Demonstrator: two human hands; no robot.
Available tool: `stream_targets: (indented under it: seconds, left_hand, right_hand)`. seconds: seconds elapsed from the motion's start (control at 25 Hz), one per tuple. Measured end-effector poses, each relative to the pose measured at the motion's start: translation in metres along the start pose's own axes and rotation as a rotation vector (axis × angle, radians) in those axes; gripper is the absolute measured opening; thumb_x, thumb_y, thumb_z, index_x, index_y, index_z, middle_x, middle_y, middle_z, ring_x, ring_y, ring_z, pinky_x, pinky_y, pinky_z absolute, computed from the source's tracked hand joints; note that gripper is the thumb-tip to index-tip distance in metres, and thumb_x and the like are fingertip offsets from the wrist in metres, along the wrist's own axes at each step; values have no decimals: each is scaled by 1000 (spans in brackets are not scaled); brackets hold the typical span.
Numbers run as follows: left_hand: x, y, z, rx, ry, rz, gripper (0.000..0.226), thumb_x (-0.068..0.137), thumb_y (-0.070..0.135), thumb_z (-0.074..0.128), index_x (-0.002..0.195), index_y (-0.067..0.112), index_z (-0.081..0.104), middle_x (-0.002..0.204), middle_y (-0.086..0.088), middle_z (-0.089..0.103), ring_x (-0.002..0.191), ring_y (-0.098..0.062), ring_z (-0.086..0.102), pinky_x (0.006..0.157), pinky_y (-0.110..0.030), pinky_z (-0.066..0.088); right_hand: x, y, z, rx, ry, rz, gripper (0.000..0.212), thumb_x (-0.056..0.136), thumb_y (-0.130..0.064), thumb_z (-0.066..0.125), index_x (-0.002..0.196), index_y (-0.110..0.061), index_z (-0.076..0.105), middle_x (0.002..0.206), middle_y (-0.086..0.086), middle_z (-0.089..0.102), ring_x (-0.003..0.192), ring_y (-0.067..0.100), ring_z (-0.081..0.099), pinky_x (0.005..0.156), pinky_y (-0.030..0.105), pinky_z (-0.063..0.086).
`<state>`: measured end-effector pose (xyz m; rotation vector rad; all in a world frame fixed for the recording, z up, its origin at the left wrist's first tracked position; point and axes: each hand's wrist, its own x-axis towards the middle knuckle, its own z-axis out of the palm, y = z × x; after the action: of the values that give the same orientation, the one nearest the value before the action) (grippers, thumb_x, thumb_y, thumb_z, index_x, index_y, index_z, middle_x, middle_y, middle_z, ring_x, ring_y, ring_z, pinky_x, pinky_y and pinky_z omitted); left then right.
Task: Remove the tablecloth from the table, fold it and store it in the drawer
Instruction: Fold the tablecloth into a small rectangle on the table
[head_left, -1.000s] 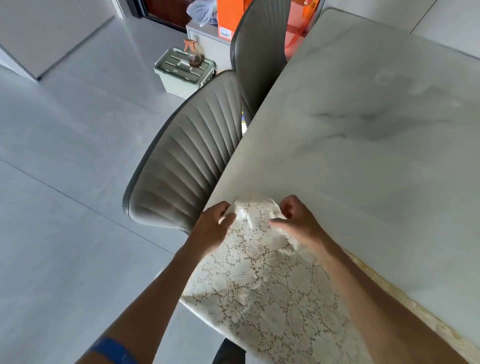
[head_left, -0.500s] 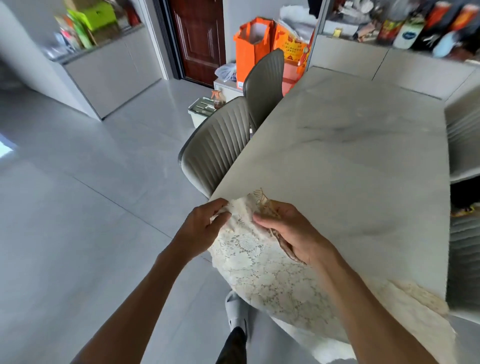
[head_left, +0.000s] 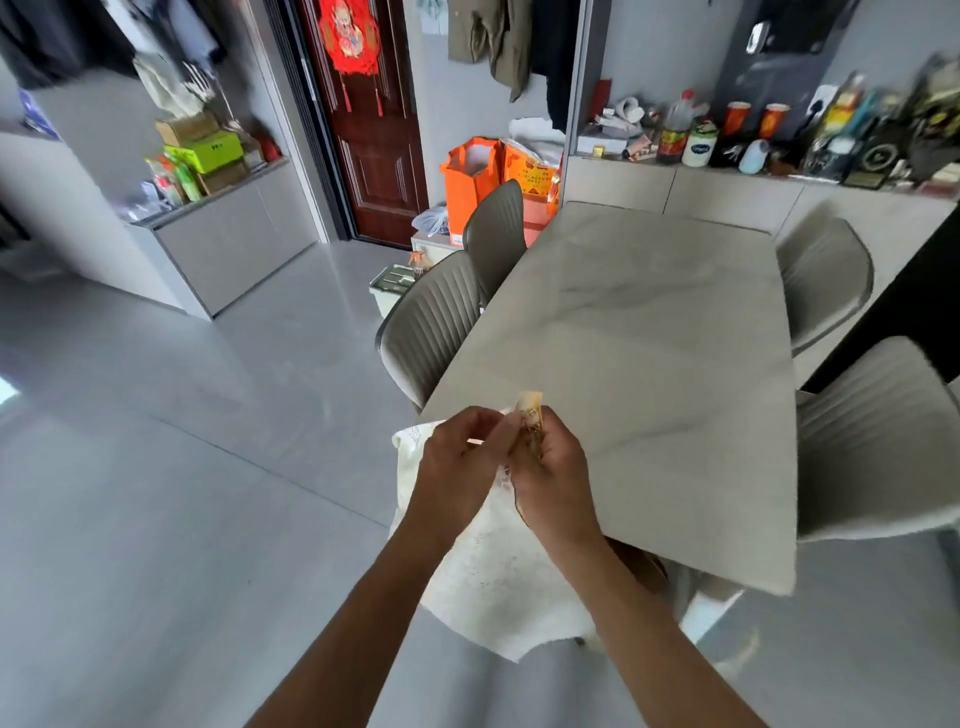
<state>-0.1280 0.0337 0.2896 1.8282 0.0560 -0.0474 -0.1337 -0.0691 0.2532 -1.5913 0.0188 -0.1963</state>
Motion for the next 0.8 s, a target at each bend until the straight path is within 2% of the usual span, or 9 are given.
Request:
stream_targets:
  seconds: [0.12, 0.2, 0.28, 0.36, 0.48, 0.56, 0.6, 0.68, 0.8]
  left_hand:
    - [-36, -8, -14, -10, -62, -40, 18, 87, 34, 66, 85, 19, 75, 84, 2, 75, 86, -14, 70, 81, -34, 55]
    - [-59, -21, -35, -112, -73, -91, 15, 89, 21, 64, 84, 15, 76, 84, -7, 75, 88, -26, 70, 83, -40, 55]
    - [-76, -33, -57, -156, -77, -111, 16, 90, 14, 61, 85, 14, 77, 85, -14, 75, 87, -32, 70, 83, -45, 56]
    - [-90, -46, -82, -192, -117, -107, 19, 91, 10, 58, 87, 12, 77, 82, -14, 74, 78, -29, 70, 79, -48, 57]
    - [-109, -54, -111, -237, -213, -78, 21, 94, 6, 54, 91, 6, 75, 79, -17, 71, 73, -26, 67, 71, -45, 59]
    - [-118, -54, -124, -294, -279, -58, 21, 96, 5, 53, 97, 0, 73, 86, -25, 71, 77, -32, 68, 69, -40, 59]
    - [-120, -53, -129, -296, -298, -36, 22, 96, 5, 52, 99, -1, 73, 90, -26, 71, 80, -33, 69, 72, -38, 59]
    - [-120, -48, -138, -253, -333, 12, 23, 96, 7, 52, 100, 3, 74, 93, -22, 73, 86, -30, 70, 81, -36, 56]
    - [-119, -40, -141, -217, -396, 26, 22, 96, 10, 53, 98, 7, 75, 89, -11, 75, 83, -19, 70, 76, -27, 55]
  right_hand:
    - [-43, -7, 15, -57, 90, 70, 19, 89, -8, 52, 73, -18, 53, 61, 1, 55, 57, 18, 46, 56, 34, 42]
    - [-75, -12, 33, 63, 48, 147, 13, 81, -3, 53, 82, -12, 63, 72, 11, 65, 65, 24, 57, 64, 40, 49]
    - [-105, -14, 47, 252, -35, 219, 25, 74, -4, 51, 91, -10, 68, 79, 10, 67, 74, 20, 63, 72, 38, 53]
    - [-132, -14, 63, 329, -122, 243, 42, 72, -1, 45, 102, -14, 71, 92, 12, 72, 87, 20, 70, 81, 37, 56]
    - [-162, -9, 80, 158, -161, 85, 57, 81, 15, 34, 120, -13, 65, 102, 7, 75, 98, 21, 70, 88, 35, 55]
    - [-173, -11, 80, 25, -163, -51, 62, 88, 16, 34, 118, -26, 68, 101, -2, 77, 98, 16, 70, 89, 27, 52]
    - [-175, -15, 78, -37, -172, -117, 60, 90, 12, 38, 116, -32, 69, 100, -6, 77, 98, 14, 71, 87, 25, 53]
    - [-172, -23, 75, -190, -168, -223, 40, 93, -1, 50, 108, -32, 71, 95, -7, 76, 90, 14, 72, 81, 30, 58]
    - [-165, -33, 71, -345, -43, -307, 9, 88, -21, 64, 90, -29, 68, 74, -6, 70, 65, 12, 66, 62, 29, 55]
